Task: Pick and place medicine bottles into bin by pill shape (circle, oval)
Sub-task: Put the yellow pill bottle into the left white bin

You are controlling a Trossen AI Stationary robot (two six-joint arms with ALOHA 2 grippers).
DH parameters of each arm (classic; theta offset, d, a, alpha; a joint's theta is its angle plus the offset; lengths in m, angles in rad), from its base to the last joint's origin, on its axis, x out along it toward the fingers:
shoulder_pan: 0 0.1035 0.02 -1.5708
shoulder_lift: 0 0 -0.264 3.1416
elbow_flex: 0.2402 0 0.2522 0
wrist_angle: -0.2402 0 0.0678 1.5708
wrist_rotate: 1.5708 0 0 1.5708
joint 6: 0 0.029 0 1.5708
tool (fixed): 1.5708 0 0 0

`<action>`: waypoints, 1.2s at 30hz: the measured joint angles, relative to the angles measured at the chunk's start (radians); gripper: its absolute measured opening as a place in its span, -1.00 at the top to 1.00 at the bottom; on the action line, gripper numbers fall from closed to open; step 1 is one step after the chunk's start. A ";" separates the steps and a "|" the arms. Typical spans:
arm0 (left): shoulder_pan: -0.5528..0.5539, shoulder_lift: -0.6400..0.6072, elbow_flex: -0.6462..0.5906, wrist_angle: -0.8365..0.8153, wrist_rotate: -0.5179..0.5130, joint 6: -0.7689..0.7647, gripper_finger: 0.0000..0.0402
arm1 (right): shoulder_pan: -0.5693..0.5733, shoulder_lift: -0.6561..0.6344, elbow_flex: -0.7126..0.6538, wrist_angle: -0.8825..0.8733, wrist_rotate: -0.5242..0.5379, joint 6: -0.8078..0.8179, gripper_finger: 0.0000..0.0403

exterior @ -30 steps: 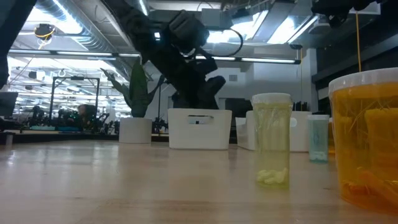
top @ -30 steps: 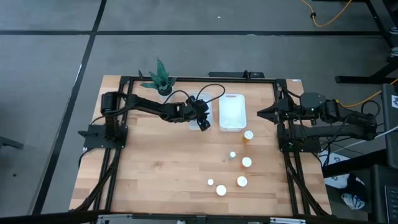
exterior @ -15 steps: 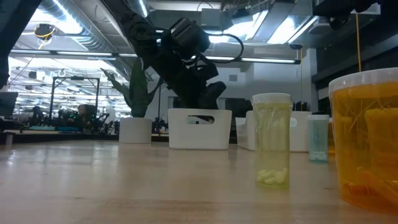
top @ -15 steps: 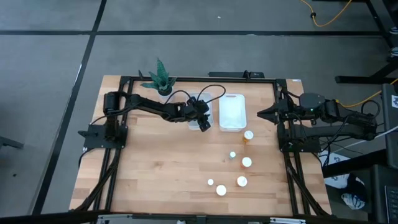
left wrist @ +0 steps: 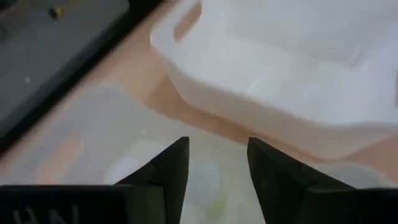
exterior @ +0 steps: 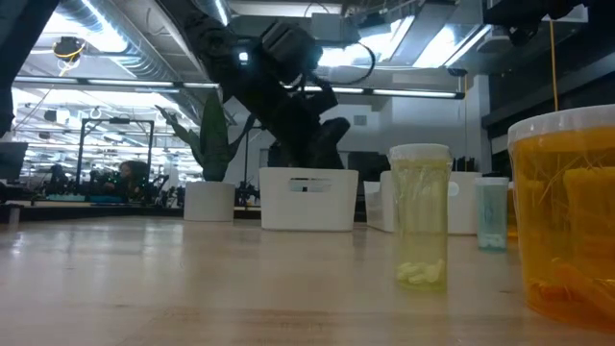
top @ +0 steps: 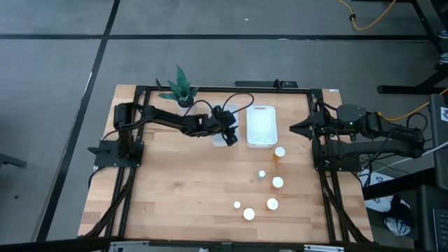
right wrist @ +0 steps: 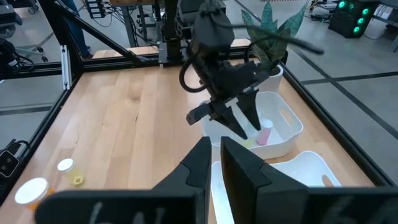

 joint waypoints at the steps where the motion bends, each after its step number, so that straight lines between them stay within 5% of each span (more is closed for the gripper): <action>1: -0.001 -0.002 0.000 0.023 -0.001 0.016 0.23 | 0.000 0.000 0.000 0.000 0.000 0.000 0.80; 9: -0.055 -0.104 0.000 0.048 0.012 -0.060 0.23 | 0.000 0.000 0.000 0.000 0.000 -0.001 0.80; 19: -0.268 -0.171 0.001 0.045 0.015 -0.126 0.23 | 0.000 0.000 0.000 0.000 0.000 -0.002 0.80; 36: -0.545 -0.171 0.000 -0.249 0.014 -0.124 0.23 | 0.000 0.001 0.000 0.107 0.000 0.132 0.80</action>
